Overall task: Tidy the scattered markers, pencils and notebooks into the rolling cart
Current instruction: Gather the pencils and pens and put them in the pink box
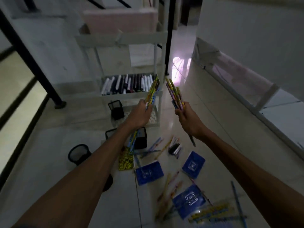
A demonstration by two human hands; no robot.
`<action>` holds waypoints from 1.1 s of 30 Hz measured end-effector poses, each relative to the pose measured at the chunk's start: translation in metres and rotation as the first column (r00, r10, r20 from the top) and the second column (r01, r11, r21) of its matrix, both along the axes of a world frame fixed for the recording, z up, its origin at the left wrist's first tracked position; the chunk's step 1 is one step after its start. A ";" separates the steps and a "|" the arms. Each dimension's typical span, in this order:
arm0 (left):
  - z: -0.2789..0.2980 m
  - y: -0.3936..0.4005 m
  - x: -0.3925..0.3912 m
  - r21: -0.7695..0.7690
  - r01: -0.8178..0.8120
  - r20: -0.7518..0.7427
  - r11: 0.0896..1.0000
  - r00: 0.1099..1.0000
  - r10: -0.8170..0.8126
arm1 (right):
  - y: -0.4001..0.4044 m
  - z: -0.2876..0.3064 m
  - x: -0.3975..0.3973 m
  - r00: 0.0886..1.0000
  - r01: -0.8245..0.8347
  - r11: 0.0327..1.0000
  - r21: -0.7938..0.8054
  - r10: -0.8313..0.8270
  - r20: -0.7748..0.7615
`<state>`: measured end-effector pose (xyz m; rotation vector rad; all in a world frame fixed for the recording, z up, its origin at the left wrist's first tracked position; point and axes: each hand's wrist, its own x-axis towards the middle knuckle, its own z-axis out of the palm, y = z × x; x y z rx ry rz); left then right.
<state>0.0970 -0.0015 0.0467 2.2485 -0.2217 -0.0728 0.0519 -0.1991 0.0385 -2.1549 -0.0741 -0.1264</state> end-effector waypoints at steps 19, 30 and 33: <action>0.218 0.065 0.138 0.444 -0.039 0.512 0.895 0.831 -0.217 | 0.050 0.130 0.117 0.969 -0.020 0.987 0.157 -0.019 0.246; 0.214 0.055 0.214 0.563 0.079 0.330 0.822 0.891 -0.312 | 0.037 0.152 0.156 0.960 -0.017 0.994 0.105 -0.013 0.281; 0.210 0.054 0.220 0.562 0.066 0.305 0.824 0.910 -0.280 | 0.036 0.158 0.159 0.961 -0.036 0.995 0.094 0.008 0.277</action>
